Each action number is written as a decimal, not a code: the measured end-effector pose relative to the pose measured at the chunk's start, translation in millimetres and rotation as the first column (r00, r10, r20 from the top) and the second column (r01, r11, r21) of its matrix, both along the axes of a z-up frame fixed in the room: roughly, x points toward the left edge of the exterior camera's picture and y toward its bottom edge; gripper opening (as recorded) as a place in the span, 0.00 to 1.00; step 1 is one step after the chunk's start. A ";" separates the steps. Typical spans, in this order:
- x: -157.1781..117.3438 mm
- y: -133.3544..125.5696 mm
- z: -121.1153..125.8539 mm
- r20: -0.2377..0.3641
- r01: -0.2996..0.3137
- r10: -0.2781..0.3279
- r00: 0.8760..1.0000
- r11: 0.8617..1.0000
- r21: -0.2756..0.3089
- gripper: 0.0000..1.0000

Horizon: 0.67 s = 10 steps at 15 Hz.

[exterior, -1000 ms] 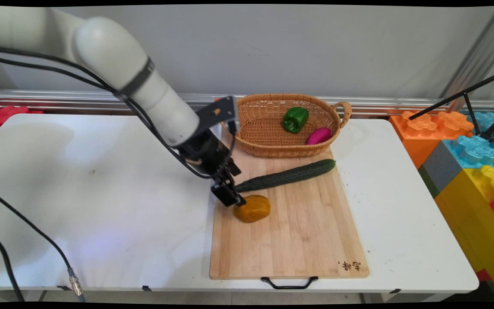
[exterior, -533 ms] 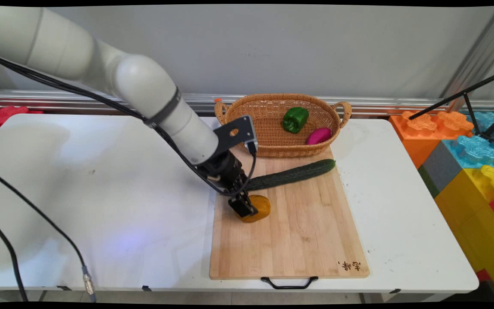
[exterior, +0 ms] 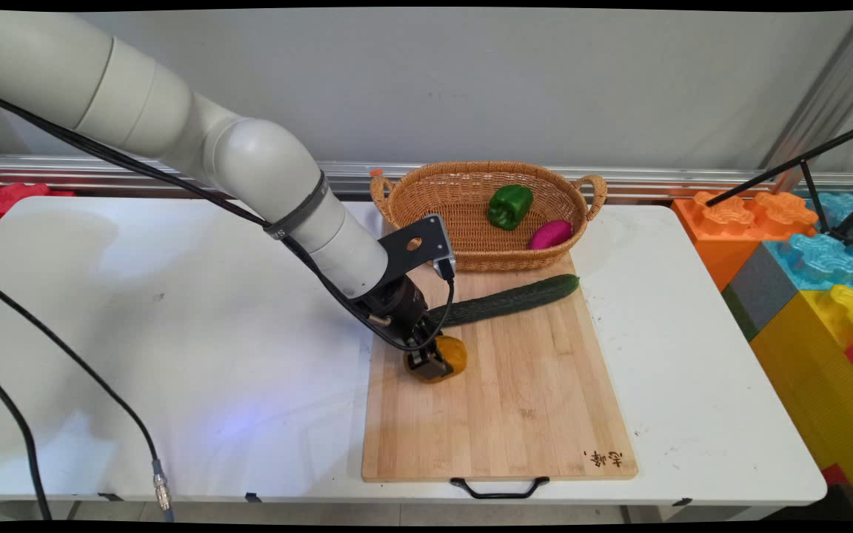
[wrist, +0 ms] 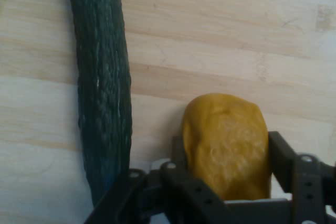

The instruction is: Place the picked object in the vegetable basket

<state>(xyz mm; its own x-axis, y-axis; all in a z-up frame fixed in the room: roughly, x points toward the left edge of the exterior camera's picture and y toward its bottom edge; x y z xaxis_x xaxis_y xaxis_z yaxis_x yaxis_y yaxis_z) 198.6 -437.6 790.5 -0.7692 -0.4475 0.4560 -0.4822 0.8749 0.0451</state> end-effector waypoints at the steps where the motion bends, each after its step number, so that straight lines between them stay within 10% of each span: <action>1: 0.1 1.0 0.3 0.002 -0.003 0.003 1.000 1.000 0.000 0.00; 10: -8.1 2.1 55.7 -0.032 -0.049 0.049 0.998 0.999 -0.006 0.00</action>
